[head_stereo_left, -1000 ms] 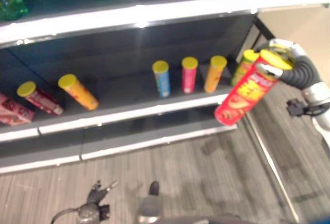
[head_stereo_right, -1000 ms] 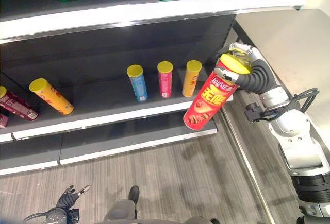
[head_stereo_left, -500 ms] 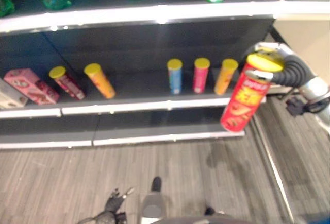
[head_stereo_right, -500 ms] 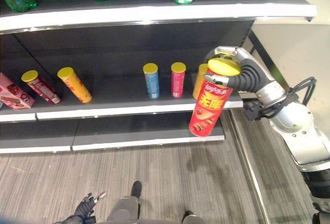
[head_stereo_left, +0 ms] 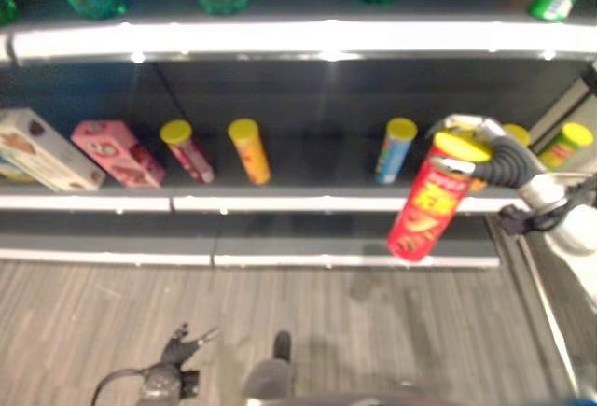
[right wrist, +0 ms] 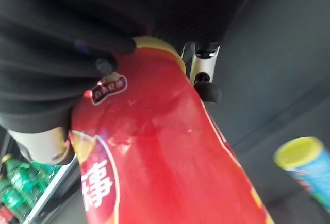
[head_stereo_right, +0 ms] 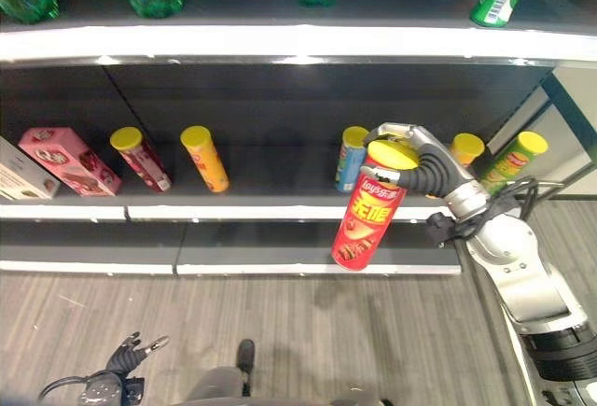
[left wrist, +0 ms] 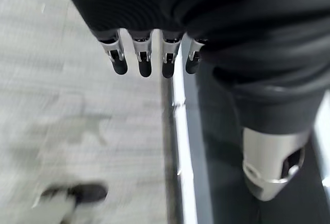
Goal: Put the goods on the table back onto the shelves and tidy them up.
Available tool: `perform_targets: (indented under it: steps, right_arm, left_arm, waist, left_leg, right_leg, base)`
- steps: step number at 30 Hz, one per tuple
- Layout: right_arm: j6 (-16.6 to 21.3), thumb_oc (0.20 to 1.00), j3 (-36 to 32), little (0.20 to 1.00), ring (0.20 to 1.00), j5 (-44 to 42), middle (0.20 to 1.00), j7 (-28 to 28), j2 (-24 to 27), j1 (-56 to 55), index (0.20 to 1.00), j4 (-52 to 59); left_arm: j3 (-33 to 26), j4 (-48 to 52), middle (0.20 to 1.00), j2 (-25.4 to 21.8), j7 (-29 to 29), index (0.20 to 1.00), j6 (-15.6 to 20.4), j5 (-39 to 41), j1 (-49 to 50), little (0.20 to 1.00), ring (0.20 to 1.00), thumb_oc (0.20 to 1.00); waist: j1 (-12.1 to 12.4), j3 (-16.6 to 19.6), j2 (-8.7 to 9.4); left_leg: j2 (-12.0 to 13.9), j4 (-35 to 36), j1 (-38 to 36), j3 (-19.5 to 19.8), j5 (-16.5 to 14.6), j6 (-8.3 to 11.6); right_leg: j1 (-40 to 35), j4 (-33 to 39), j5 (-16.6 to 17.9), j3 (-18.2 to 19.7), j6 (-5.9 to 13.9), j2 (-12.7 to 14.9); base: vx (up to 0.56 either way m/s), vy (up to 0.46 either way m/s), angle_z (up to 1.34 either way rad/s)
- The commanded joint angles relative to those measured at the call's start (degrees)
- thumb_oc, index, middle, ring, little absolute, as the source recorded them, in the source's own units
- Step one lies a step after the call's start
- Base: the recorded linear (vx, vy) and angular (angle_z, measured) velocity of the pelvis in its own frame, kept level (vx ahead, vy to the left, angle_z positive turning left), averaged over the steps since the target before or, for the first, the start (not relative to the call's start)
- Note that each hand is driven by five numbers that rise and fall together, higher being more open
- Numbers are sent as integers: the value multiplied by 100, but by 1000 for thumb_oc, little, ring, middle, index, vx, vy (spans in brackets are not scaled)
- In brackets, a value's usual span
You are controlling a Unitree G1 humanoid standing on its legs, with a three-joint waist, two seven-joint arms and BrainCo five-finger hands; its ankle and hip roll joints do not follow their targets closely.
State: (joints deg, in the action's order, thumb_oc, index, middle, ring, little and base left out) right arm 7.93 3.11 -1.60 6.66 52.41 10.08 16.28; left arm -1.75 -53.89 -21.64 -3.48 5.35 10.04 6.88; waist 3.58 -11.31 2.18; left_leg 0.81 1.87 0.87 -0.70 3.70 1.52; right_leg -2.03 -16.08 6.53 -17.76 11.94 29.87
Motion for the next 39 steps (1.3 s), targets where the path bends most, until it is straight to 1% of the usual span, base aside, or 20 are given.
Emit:
perform_targets:
  steps: [1, 2, 3, 4, 5, 6, 7, 8, 10, 15, 17, 21, 24, 27, 30, 33, 34, 36, 37, 39]
  right_arm:
    - [168, 200, -15, 200, 200, 64, 200, -203, 375, 614, 200, 140]
    - [165, 200, 249, 200, 200, 24, 200, -199, 438, 911, 200, 76]
    - [191, 200, 404, 200, 200, 0, 200, -172, 536, 1003, 200, 1]
    - [182, 200, 445, 200, 200, 35, 200, -172, 550, 1061, 200, -51]
    - [182, 200, 449, 200, 200, 35, 200, -173, 550, 1068, 200, -53]
    - [169, 200, 539, 200, 200, 63, 200, -136, 597, 1095, 200, -37]
    - [141, 200, 616, 200, 200, 66, 200, -131, 556, 1125, 200, -53]
    - [173, 200, 690, 200, 200, 76, 200, -144, 520, 1177, 200, -51]
    - [153, 200, 857, 200, 200, 158, 200, -110, 490, 1274, 200, -102]
    - [98, 200, 1180, 200, 200, 591, 200, -165, 269, 1459, 200, -210]
    - [58, 200, 1389, 200, 200, 711, 200, -198, 35, 1619, 200, -339]
    - [16, 200, 1851, 200, 200, 680, 200, -218, -90, 2201, 200, -645]
    - [-5, 200, 2102, 200, 200, 626, 200, -274, -82, 2641, 200, -862]
    - [-46, 200, 2182, 200, 200, 680, 200, -327, -69, 2830, 200, -1043]
    - [-70, 200, 2252, 200, 200, 795, 200, -429, -87, 3008, 200, -1230]
    - [-96, 200, 2295, 200, 200, 989, 200, -568, -32, 3171, 200, -1363]
    - [-130, 200, 2272, 200, 200, 1315, 200, -779, -55, 3285, 200, -1487]
    - [-198, 200, 2234, 200, 200, 1814, 200, -1107, 4, 3487, 200, -1686]
    - [-198, 200, 2235, 200, 200, 1814, 200, -1108, 3, 3489, 200, -1688]
    - [-352, 200, 1883, 200, 200, 2775, 200, -2036, -146, 3717, 200, -2083]
  left_arm:
    - [-122, 120, 1000, -27, -28, 1000, 84, -46, 227, 1000, 1000, 1000]
    - [-146, 28, 1000, 4, -38, 1000, 90, 42, 183, 1000, 1000, 1000]
    - [-91, -49, 1000, -9, -38, 1000, 95, 44, 110, 1000, 1000, 1000]
    - [-92, 8, 1000, 31, -2, 1000, 113, 42, 157, 1000, 1000, 1000]
    - [-95, 9, 1000, 31, -2, 1000, 112, 42, 156, 1000, 1000, 1000]
    - [-90, 3, 1000, 57, 14, 1000, 90, 47, 131, 1000, 1000, 1000]
    - [-102, -94, 1000, 87, -23, 1000, 98, 86, 91, 1000, 1000, 1000]
    - [-88, -142, 1000, 134, -37, 1000, 108, 100, 85, 1000, 1000, 1000]
    - [-48, -152, 1000, 222, -20, 1000, 106, 100, 73, 1000, 1000, 1000]
    - [63, -160, 1000, 341, -53, 1000, 51, 110, 109, 1000, 1000, 1000]
    - [95, -150, 1000, 333, -122, 1000, 27, 160, 97, 1000, 1000, 1000]
    - [186, -99, 1000, 259, -152, 1000, 22, 180, 71, 1000, 1000, 1000]
    - [300, 18, 1000, 155, -185, 1000, 64, 248, 10, 1000, 1000, 1000]
    - [377, 131, 1000, 105, -188, 1000, 83, 292, 15, 1000, 1000, 1000]
    - [410, -18, 1000, 89, -220, 1000, 82, 331, -74, 1000, 1000, 1000]
    - [424, -78, 1000, 82, -250, 1000, 80, 368, -132, 1000, 1000, 1000]
    - [459, -113, 1000, 108, -282, 1000, 70, 391, -146, 1000, 1000, 1000]
    - [499, -158, 1000, 124, -329, 1000, 84, 400, -192, 1000, 1000, 1000]
    - [499, -158, 1000, 125, -329, 1000, 85, 400, -193, 1000, 1000, 1000]
    - [691, -222, 1000, 236, -521, 1000, 145, 357, -357, 1000, 1000, 1000]
  waist:
    - [3, 57, -54]
    - [-9, -22, -3]
    - [-30, -76, 16]
    - [-63, -88, 45]
    - [-66, -79, 49]
    - [-76, -101, 108]
    - [-45, -119, 147]
    - [4, -102, 184]
    - [4, -67, 204]
    - [111, -56, 242]
    - [238, -130, 267]
    - [429, -305, 254]
    - [569, -534, 138]
    - [631, -646, -21]
    - [663, -758, -153]
    - [676, -845, -222]
    - [692, -971, -293]
    - [697, -1088, -362]
    - [697, -1087, -362]
    - [675, -1270, -514]
  left_leg:
    - [376, 249, -229, 136, -618, 232]
    - [332, 246, -229, 138, -597, 234]
    - [304, 243, -210, 139, -610, 249]
    - [253, 200, -171, 256, -613, 239]
    - [247, 196, -152, 255, -604, 236]
    - [190, 109, -103, 290, -600, 216]
    - [169, 61, -71, 310, -601, 218]
    - [171, 41, -39, 320, -603, 230]
    - [217, 5, 19, 370, -599, 248]
    - [291, -83, 109, 535, -606, 275]
    - [299, -175, 225, 614, -626, 293]
    - [284, -494, 523, 741, -688, 333]
    - [209, -835, 884, 856, -732, 371]
    - [155, -976, 1096, 968, -720, 397]
    - [114, -1051, 1303, 1073, -676, 416]
    - [111, -1112, 1418, 1112, -669, 417]
    - [103, -1186, 1522, 1131, -666, 412]
    - [109, -1261, 1650, 1118, -662, 421]
    - [109, -1263, 1653, 1117, -662, 421]
    - [111, -1332, 1838, 1090, -670, 423]
  right_leg:
    - [686, 214, -289, 409, -136, -707]
    - [784, 560, -468, 498, -169, -1199]
    - [808, 866, -583, 603, -203, -1415]
    - [738, 1134, -656, 934, -168, -1587]
    - [747, 1152, -635, 934, -167, -1583]
    - [810, 1172, -591, 1156, -198, -1737]
    - [796, 1228, -520, 1224, -191, -1755]
    - [712, 1341, -457, 1124, -180, -1701]
    - [560, 1533, -426, 971, -163, -1709]
    - [360, 1591, -495, 767, -173, -1666]
    - [377, 1536, -541, 663, -170, -1629]
    - [433, 1458, -583, 522, -186, -1547]
    - [554, 1303, -634, 419, -215, -1453]
    - [666, 1112, -713, 313, -253, -1368]
    - [847, 873, -795, 231, -273, -1273]
    - [1006, 709, -839, 243, -295, -1239]
    - [1130, 608, -861, 257, -316, -1226]
    - [1285, 497, -886, 278, -330, -1214]
    - [1289, 494, -887, 280, -330, -1213]
    - [1557, 324, -954, 341, -353, -1187]
  base:
    - [-38, 86, -6]
    - [-28, -6, -8]
    - [-1, -5, -12]
    - [0, 0, 0]
    - [29, 12, 17]
    - [17, 3, 53]
    - [44, -28, 42]
    - [50, -68, 23]
    - [63, -86, 2]
    - [40, -48, 34]
    - [-6, -73, 35]
    - [-30, -80, 24]
    - [-76, -68, 30]
    - [-38, -38, 28]
    - [-41, -31, 32]
    - [-39, -13, 20]
    - [-63, -30, 14]
    - [-49, -21, 12]
    - [-40, -16, 10]
    - [-37, -13, 4]
